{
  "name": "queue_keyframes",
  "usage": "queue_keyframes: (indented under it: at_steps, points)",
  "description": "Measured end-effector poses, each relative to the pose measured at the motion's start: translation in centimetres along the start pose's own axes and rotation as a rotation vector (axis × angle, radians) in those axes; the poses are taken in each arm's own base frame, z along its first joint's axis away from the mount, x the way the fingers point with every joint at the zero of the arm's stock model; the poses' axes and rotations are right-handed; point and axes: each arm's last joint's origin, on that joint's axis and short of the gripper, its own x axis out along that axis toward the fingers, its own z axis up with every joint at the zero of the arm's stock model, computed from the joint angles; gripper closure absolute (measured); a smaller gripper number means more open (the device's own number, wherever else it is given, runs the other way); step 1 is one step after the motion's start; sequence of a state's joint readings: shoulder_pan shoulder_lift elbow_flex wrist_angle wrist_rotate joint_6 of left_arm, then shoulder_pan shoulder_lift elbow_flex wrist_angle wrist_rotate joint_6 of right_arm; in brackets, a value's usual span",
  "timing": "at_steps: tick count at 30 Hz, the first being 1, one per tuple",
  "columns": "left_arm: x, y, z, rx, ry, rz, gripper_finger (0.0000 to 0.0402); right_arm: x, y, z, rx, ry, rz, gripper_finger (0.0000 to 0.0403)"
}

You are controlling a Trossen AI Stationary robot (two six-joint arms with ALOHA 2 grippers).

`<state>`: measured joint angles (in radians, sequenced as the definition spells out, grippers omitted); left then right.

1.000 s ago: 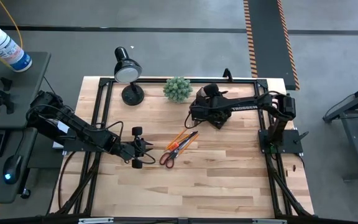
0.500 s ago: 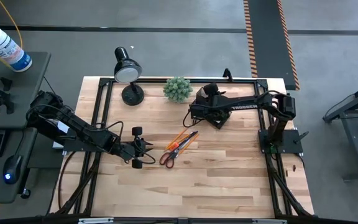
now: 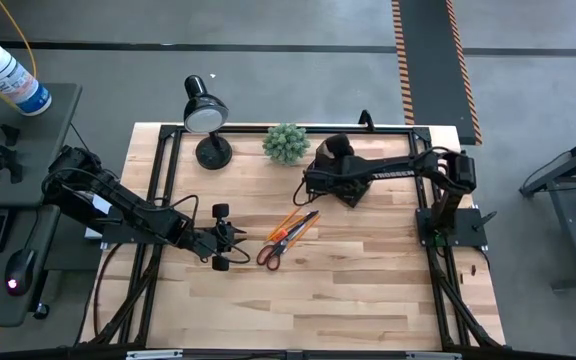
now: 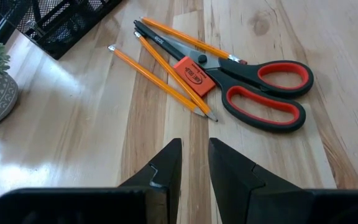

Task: Pick and place office supplies into organizer
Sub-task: Put the black ballpen into the black desk organizer

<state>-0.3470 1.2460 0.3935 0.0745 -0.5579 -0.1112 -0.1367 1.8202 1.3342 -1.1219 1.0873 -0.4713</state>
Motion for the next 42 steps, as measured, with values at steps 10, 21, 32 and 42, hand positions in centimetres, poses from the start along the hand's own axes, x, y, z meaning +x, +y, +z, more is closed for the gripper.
queue_keyframes:
  at_steps: [10, 21, 32, 42]
  points:
    - [0.0, 0.0, 0.0, 0.004, 0.003, 0.0, 0.0334, -5.8, -2.2, 1.5, 0.21, -0.419, 0.458, 0.0335]
    - [0.0, 0.0, -0.1, 0.006, 0.005, 0.0, 0.0334, -6.8, -1.4, 2.9, 0.039, -0.793, 0.798, 0.0352]
    - [0.0, 0.0, -0.2, 0.013, 0.017, 0.002, 0.0334, -4.8, 3.2, 5.2, 0.015, -0.936, 0.747, 0.0356]
    - [0.0, 0.0, -0.2, 0.011, 0.014, 0.001, 0.0334, -3.2, 4.0, 5.5, 0.042, -0.94, 0.687, 0.0357]
